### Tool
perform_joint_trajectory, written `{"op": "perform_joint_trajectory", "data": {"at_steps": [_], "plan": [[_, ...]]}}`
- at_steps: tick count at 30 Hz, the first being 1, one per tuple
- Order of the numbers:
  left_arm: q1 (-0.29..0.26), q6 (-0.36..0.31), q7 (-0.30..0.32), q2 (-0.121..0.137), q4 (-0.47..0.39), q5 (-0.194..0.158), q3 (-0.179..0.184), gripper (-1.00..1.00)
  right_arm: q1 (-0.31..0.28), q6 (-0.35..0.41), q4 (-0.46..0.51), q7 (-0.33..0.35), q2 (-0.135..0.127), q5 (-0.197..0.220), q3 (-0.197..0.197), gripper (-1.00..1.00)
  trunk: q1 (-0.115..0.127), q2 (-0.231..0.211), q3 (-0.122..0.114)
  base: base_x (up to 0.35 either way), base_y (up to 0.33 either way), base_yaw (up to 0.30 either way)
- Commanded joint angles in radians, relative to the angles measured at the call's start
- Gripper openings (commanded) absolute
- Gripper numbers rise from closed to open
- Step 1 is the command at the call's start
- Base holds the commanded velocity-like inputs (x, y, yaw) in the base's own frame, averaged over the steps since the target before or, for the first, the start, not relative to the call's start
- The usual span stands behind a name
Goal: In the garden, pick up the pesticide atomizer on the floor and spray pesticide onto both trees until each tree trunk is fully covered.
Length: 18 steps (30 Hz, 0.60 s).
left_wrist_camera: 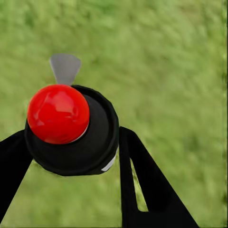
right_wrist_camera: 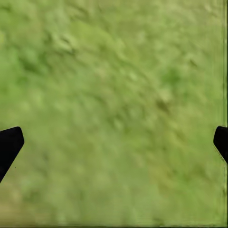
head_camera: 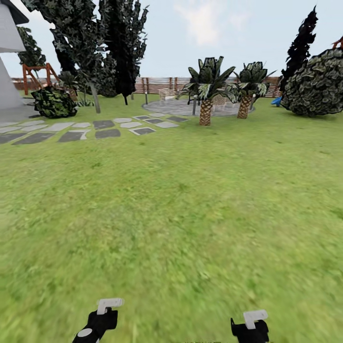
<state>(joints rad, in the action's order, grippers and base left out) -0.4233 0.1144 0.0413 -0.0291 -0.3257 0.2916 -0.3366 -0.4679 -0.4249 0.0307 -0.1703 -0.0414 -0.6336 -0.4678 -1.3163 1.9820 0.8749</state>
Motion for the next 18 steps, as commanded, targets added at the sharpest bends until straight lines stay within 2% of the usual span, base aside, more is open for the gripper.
{"op": "perform_joint_trajectory", "data": {"at_steps": [1, 18], "plan": [[0.0, 0.0, 0.0, 0.0, 0.0, 0.0, 0.0, -1.0, 0.0, 0.0, 0.0, 0.0, 0.0, 0.0, 0.0, 1.0, 0.0, 0.0, 0.0, 0.0, -0.273, -0.297], [0.0, 0.001, 0.0, 0.0, -0.001, 0.0, 0.001, -1.0, 0.0, 0.0, 0.0, 0.0, 0.0, 0.0, 0.0, 1.0, 0.0, 0.0, 0.009, 0.0, -0.273, -0.297]]}}
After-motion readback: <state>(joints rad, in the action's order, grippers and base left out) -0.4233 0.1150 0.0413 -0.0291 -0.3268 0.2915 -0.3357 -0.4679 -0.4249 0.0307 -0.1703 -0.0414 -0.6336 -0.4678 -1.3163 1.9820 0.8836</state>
